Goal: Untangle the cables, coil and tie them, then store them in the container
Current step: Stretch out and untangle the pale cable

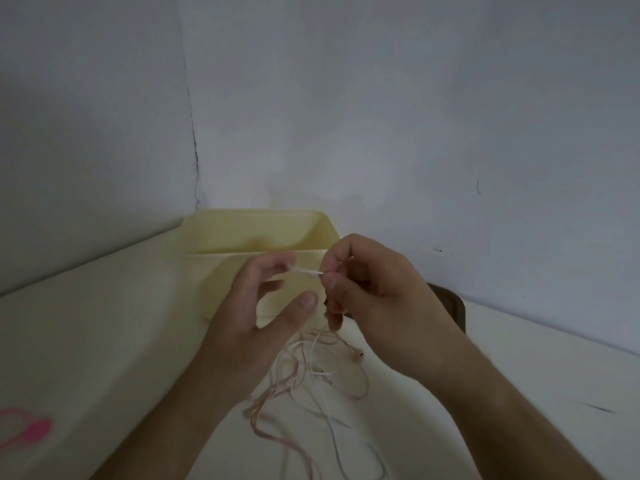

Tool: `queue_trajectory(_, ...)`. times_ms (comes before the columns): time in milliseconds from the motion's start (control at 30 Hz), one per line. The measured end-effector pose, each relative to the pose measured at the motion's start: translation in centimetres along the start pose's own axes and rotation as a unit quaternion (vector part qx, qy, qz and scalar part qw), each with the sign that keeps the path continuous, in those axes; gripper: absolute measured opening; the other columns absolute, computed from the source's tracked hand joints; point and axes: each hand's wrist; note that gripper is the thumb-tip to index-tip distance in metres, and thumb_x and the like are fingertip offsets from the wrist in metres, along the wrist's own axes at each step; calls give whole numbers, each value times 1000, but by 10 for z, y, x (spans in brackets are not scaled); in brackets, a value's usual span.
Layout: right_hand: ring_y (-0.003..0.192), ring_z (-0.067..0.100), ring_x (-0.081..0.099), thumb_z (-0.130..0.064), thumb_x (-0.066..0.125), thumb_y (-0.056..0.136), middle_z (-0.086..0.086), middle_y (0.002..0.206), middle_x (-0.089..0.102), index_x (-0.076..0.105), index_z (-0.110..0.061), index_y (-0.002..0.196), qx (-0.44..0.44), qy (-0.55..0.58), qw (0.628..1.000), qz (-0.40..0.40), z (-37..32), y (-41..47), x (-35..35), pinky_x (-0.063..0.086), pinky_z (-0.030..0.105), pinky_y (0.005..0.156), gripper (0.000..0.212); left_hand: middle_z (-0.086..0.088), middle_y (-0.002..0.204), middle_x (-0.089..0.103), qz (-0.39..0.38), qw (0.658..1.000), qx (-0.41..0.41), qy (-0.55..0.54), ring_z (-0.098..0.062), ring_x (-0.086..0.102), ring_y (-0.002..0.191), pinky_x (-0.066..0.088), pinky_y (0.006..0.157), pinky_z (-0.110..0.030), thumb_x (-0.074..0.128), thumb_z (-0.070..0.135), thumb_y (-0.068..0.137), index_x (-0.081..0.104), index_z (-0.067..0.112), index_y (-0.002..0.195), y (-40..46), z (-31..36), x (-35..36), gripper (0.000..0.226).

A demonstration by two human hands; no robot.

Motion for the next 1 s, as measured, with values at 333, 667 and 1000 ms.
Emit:
queue_trajectory(333, 59, 14, 54, -13, 63, 103, -4, 65, 62, 64, -25, 86, 23, -27, 999, 42, 15, 2, -2, 48, 38, 61, 21, -15, 62, 54, -77, 942, -82, -317, -26, 50, 49, 44, 52, -31, 51, 26, 98, 72, -4, 93, 0, 15, -10, 37)
queue_trajectory(667, 57, 11, 54, -21, 62, 104, 5, 71, 68, 67, -21, 82, 39, -101, 994, -10, 25, 1, 15, 48, 36, 60, 22, -18, 106, 79, -76, 928, -86, -355, -29, 77, 103, 62, 73, -33, 65, 18, 85, 82, 9, 109, 2, 14, -7, 31)
queue_trajectory(1000, 64, 8, 56, -26, 60, 103, -12, 66, 59, 61, -26, 79, -5, -219, 973, -78, 17, -4, 24, 42, 26, 58, 25, 4, 99, 81, -48, 996, -62, -31, -14, 75, 85, 59, 59, -34, 58, 9, 104, 83, 30, 102, 1, 6, 4, 33)
Point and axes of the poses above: each hand's wrist, its own y-axis towards the middle knuckle, its own x-axis out of the palm, z = x × y
